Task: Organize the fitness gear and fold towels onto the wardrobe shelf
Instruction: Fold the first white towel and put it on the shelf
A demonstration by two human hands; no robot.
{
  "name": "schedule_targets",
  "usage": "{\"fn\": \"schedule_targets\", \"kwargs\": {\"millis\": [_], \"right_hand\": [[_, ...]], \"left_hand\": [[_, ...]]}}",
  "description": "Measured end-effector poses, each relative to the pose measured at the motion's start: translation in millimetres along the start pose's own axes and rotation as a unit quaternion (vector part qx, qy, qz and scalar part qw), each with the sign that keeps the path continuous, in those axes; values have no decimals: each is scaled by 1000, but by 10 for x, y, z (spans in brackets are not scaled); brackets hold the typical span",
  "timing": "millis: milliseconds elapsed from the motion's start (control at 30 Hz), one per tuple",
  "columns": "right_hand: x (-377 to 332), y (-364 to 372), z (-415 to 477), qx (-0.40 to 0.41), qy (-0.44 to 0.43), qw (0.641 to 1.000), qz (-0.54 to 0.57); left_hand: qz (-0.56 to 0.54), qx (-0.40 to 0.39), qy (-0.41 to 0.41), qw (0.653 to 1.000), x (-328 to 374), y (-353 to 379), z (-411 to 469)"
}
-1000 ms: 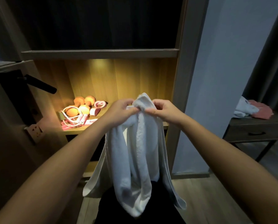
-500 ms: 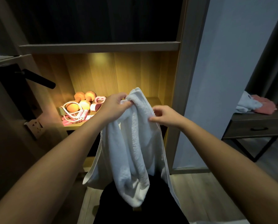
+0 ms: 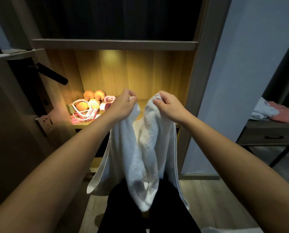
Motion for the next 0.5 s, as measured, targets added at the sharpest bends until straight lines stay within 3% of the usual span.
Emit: {"fn": "schedule_targets", "kwargs": {"millis": [200,300,400,500], "right_hand": [[105,15,53,-62,17,995,-82],[571,-308,111,-17,101,981,-165],[1250,-631,-108,66,243,943,-215],[1719,-894,-371,134,358,904,-192]], "left_hand": [[35,-25,-92,995,-314,-364,10],[39,88,-141,985,-681,-877,-63],[44,251,-242,936,-1193,-1384,-391],[9,312,-237,920,-1400,-1598,-549]]}}
Point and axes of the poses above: each hand's wrist, its own z-axis towards the middle knuckle, its own y-axis out of the palm, x = y × z, the point moved 2 cm from there along z, towards the middle knuckle, and after that the axes turned 14 degrees about -z, right-handed, at the moved point
